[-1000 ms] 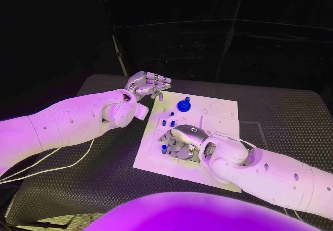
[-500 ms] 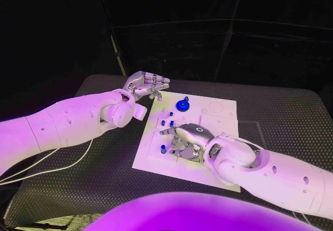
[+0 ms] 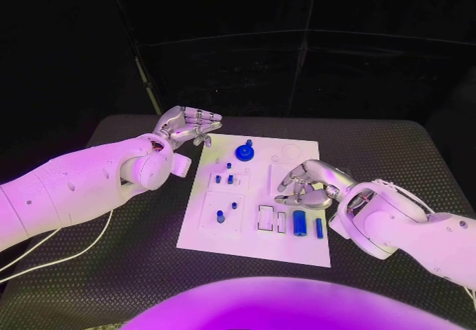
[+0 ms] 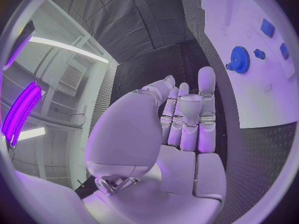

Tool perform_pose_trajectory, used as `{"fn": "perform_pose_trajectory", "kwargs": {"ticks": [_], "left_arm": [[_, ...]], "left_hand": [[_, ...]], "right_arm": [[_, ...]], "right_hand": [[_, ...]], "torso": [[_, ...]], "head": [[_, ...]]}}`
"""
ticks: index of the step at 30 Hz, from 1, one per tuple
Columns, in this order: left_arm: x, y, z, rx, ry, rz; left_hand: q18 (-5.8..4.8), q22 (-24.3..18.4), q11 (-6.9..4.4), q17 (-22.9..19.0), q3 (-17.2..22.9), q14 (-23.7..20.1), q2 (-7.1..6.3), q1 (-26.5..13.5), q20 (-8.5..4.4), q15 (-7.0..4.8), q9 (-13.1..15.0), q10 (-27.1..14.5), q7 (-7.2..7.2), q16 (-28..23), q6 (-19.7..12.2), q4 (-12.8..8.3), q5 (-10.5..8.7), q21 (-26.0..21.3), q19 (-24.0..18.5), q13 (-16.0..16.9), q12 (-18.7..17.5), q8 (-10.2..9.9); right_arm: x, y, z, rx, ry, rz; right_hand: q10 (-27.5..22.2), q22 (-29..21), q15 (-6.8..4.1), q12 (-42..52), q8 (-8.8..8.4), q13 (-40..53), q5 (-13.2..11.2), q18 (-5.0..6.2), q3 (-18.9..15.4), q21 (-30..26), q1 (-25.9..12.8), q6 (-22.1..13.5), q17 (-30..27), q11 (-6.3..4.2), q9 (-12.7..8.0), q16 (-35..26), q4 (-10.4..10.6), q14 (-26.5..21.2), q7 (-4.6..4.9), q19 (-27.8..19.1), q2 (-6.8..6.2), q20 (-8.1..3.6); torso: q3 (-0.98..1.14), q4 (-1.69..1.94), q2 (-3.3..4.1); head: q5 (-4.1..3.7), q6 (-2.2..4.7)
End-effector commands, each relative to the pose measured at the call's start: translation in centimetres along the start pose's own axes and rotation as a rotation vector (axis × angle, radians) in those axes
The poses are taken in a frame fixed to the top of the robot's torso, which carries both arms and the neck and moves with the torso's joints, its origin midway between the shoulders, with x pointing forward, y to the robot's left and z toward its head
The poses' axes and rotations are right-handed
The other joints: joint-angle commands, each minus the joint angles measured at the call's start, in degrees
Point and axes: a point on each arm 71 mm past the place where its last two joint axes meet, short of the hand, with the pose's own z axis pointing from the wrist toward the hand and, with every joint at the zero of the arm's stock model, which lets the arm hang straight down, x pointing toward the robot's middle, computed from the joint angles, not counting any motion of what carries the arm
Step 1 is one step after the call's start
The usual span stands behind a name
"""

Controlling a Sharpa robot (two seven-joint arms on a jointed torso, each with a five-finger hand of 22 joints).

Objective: Assemble the parts on the task board

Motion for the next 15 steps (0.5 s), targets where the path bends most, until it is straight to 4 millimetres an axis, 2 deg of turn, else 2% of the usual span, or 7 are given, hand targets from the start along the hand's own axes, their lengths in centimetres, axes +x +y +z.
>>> {"fn": "perform_pose_trajectory", "kwargs": {"ticks": [1,2,3,6,12,15], "left_arm": [[0.0,-0.1,0.0,0.006,0.008,-0.006],[0.0,-0.1,0.0,0.006,0.008,-0.006],[0.0,0.0,0.0,0.005,0.007,-0.006],[-0.2,0.0,-0.1,0.005,0.003,-0.005],[-0.4,0.1,-0.3,0.003,0.0,-0.004],[-0.2,0.1,-0.3,0.004,0.003,-0.005]], "left_hand": [[1.17,-0.1,0.04,-0.1,0.1,-0.3,0.58,-0.2,0.1,-0.02,0.0,-0.3,0.12,-0.2,-0.2,-0.3,-0.16,-0.2,-0.3,-0.1,0.4,0.1],[1.17,-0.1,0.04,-0.1,0.0,-0.3,0.58,-0.2,0.1,-0.02,0.0,-0.3,0.13,-0.2,-0.2,-0.3,-0.16,-0.2,-0.3,-0.1,0.4,0.1],[1.17,-0.1,0.05,-0.1,0.0,-0.3,0.57,-0.3,0.11,-0.01,0.0,-0.3,0.13,-0.2,-0.2,-0.2,-0.16,-0.2,-0.3,-0.1,0.4,0.1],[1.17,-0.1,0.05,-0.1,0.0,-0.3,0.57,-0.3,0.11,-0.01,0.0,-0.3,0.13,-0.2,-0.2,-0.2,-0.16,-0.2,-0.3,-0.1,0.4,0.1],[1.17,-0.1,0.05,-0.1,-0.1,-0.3,0.56,-0.4,0.12,0.0,0.0,-0.3,0.12,-0.2,-0.3,-0.2,-0.16,-0.3,-0.3,-0.1,0.5,0.1],[1.17,-0.1,0.05,-0.1,-0.1,-0.3,0.56,-0.4,0.12,0.0,0.0,-0.3,0.12,-0.2,-0.3,-0.2,-0.16,-0.3,-0.3,-0.1,0.5,0.1]], "right_arm": [[-0.5,-1.7,-1.0,0.177,0.02,0.158],[-0.7,-2.1,-1.3,0.193,0.023,0.135],[-0.9,-2.5,-1.6,0.205,0.023,0.107],[-1.4,-3.2,-2.4,0.239,0.017,0.031],[-1.2,-3.8,-3.6,0.298,0.02,-0.078],[0.0,-4.0,-4.3,0.329,0.045,-0.119]], "right_hand": [[0.1,2.4,-0.37,19.5,2.12,20.1,1.3,-0.85,-3.7,1.3,-1.1,-0.5,3.9,-0.36,1.4,1.8,1.7,4.1,-0.81,1.3,0.64,-0.49],[-1.9,3.1,-0.36,27.6,3.87,28.7,1.8,-1.09,-6.2,1.7,0.3,-2.0,5.2,-0.71,2.7,2.4,2.3,4.2,-1.14,1.6,1.23,-0.36],[-3.5,3.5,-0.31,33.8,5.66,35.4,1.6,-1.09,-8.8,1.9,0.9,-3.3,6.0,-0.56,4.1,2.8,3.3,4.3,-1.02,1.7,1.72,-0.37],[-2.2,4.0,-0.2,39.8,7.92,42.2,0.8,-0.97,-12.2,2.1,0.9,-4.7,7.2,-0.06,5.6,3.3,5.5,4.4,-0.64,1.8,2.06,-0.35],[-1.3,5.2,0.03,43.6,10.54,46.8,0.5,-1.17,-16.2,2.7,2.3,-7.6,8.5,0.26,7.4,3.8,8.6,4.6,-0.28,2.4,2.17,-0.09],[-1.1,5.7,0.09,44.4,11.43,47.7,0.4,-1.24,-17.5,2.9,1.9,-8.1,9.0,0.27,7.9,4.0,9.7,4.7,-0.3,2.7,2.05,-0.04]], "torso": [[-0.25,-0.73,-0.26],[-0.31,-0.94,-0.33],[-0.37,-1.12,-0.43],[-0.4,-1.58,-0.6],[-0.44,-2.27,-0.83],[-0.58,-2.22,-0.89]], "head": [[-1.7,0.56],[-2.25,0.73],[-2.68,0.78],[-3.67,0.84],[-4.28,0.81],[-4.45,0.62]]}}
